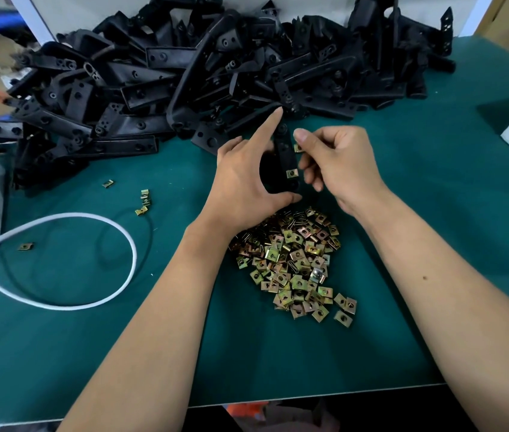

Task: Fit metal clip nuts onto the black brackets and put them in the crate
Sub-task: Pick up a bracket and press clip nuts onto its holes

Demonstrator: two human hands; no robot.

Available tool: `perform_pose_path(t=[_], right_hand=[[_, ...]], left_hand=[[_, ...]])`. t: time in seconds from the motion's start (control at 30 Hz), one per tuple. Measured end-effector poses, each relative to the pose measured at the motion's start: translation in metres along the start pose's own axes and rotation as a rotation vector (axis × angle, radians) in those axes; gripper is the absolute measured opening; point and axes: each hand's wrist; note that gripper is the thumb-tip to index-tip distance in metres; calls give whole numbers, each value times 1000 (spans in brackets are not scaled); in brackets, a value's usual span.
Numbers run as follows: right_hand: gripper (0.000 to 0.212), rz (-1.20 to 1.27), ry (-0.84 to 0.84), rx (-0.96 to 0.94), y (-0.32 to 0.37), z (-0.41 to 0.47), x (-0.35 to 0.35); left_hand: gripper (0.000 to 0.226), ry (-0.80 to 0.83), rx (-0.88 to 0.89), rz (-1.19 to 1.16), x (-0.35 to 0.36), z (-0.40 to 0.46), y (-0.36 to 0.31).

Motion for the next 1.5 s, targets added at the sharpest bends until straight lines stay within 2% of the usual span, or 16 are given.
perform_pose_path(t=[0.33,0.7,0.83,1.0,1.2,1.3,1.5], right_hand=[[29,74,-31,20,3,0,0],[33,-67,-26,-7,8,-3,-1],[37,14,-95,12,8,-4,8],[43,108,-60,71,7,-5,12],[36,12,-82,-1,9,-5,13],[34,91,-73,67,8,-4,11],[23,30,-25,123,4,-4,10]], left_hand=[[122,52,31,0,-1,2,0],[125,19,61,40,4,3,4],[125,-5,47,45,6,2,2],[125,0,27,-21,6,4,-4],[124,-11,39,-23,6,4,-4],[125,-14,-11,34,5,6,-2],[128,-29,-60,10,3,7,2]])
Point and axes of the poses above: each hand's wrist, its own z-axis towards the middle knuckle, its own x-axis out of the palm, y = z × x, and after that the axes turned 10 degrees about y, right-handed
